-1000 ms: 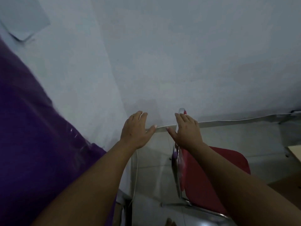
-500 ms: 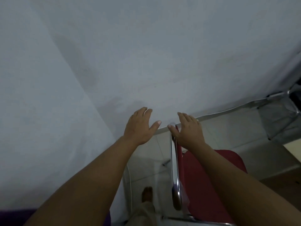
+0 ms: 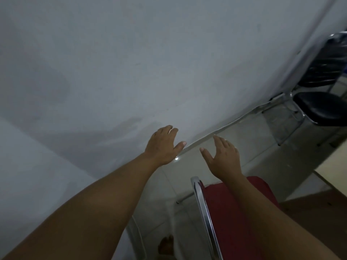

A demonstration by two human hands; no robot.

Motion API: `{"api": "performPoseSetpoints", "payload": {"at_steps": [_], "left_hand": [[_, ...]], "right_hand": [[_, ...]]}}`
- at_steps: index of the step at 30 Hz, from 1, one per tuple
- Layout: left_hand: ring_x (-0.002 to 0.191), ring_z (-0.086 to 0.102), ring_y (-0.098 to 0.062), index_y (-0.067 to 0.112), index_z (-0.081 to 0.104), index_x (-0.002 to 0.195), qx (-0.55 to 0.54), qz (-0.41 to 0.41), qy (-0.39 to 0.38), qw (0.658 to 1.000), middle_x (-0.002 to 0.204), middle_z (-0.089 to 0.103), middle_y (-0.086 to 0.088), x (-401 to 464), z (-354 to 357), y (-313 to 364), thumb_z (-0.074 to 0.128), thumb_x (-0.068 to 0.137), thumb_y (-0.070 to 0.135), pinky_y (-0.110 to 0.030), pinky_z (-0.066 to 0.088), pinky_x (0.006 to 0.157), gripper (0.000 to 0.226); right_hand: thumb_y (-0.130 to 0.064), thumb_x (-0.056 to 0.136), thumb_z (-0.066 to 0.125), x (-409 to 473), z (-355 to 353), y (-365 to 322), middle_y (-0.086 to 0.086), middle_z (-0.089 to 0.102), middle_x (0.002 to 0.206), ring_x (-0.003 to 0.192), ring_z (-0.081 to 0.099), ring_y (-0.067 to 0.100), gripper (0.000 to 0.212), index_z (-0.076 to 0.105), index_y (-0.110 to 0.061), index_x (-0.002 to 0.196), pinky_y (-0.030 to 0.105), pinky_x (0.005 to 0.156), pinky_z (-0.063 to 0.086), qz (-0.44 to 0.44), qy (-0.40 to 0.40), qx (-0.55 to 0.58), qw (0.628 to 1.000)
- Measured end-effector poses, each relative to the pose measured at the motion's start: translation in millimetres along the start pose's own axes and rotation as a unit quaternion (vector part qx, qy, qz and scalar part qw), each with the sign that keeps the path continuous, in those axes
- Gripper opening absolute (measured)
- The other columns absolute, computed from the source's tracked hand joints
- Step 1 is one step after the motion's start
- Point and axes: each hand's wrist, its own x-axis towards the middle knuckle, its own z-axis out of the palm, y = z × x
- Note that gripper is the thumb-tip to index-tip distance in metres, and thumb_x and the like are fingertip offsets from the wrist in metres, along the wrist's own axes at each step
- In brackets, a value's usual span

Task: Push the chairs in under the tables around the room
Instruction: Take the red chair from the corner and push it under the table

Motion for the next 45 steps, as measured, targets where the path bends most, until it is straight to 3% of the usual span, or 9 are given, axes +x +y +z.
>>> {"api": "performPoseSetpoints", "payload": {"at_steps": [9, 19, 27, 32, 45], "left_hand": [[0.140, 0.029, -0.026, 0.013, 0.037, 0.146, -0.022, 0.082, -0.025, 0.996, 0.154, 0.033, -0.010, 54, 13, 15, 0.036, 0.095, 0.059, -0.042, 0.029, 0.113, 0.068], [0.141, 0.029, -0.025, 0.014, 0.036, 0.146, -0.048, 0.160, -0.044, 0.985, 0.154, 0.033, -0.009, 96, 28, 33, 0.040, 0.096, 0.056, -0.039, 0.027, 0.112, 0.065], [0.140, 0.031, -0.024, 0.015, 0.037, 0.146, -0.052, 0.229, -0.060, 0.970, 0.153, 0.035, -0.009, 163, 32, 64, 0.033, 0.091, 0.062, -0.039, 0.029, 0.112, 0.072], [0.139, 0.032, -0.024, 0.013, 0.038, 0.145, -0.062, 0.302, -0.080, 0.948, 0.151, 0.037, -0.010, 195, 38, 98, 0.044, 0.095, 0.054, -0.037, 0.028, 0.112, 0.065], [0.134, 0.038, -0.022, 0.014, 0.042, 0.143, -0.098, 0.473, -0.143, 0.864, 0.147, 0.041, -0.007, 185, 54, 151, 0.042, 0.096, 0.055, -0.034, 0.034, 0.106, 0.062]], "right_hand": [[-0.060, 0.094, 0.044, 24, -9, 20, 0.013, 0.047, 0.146, 0.135, 0.041, 0.030, 0.071, 0.041, -0.011, 0.144, 0.049, 0.111, 0.028, 0.077, 0.043, -0.024, 0.996], [-0.063, 0.094, 0.039, 41, -5, 40, 0.010, 0.043, 0.150, 0.138, 0.036, 0.029, 0.072, 0.035, -0.015, 0.147, 0.050, 0.114, 0.026, 0.158, 0.038, -0.048, 0.985], [-0.064, 0.094, 0.037, 73, -15, 67, 0.007, 0.040, 0.152, 0.140, 0.033, 0.027, 0.072, 0.032, -0.017, 0.149, 0.050, 0.115, 0.020, 0.229, 0.078, -0.046, 0.969], [-0.063, 0.094, 0.040, 72, -27, 83, 0.006, 0.039, 0.152, 0.141, 0.031, 0.026, 0.072, 0.032, -0.018, 0.149, 0.050, 0.116, 0.019, 0.299, 0.098, -0.045, 0.948], [-0.061, 0.093, 0.043, -8, -38, 59, 0.008, 0.043, 0.149, 0.139, 0.035, 0.026, 0.070, 0.036, -0.017, 0.148, 0.052, 0.115, 0.024, 0.478, 0.159, -0.053, 0.863]]}}
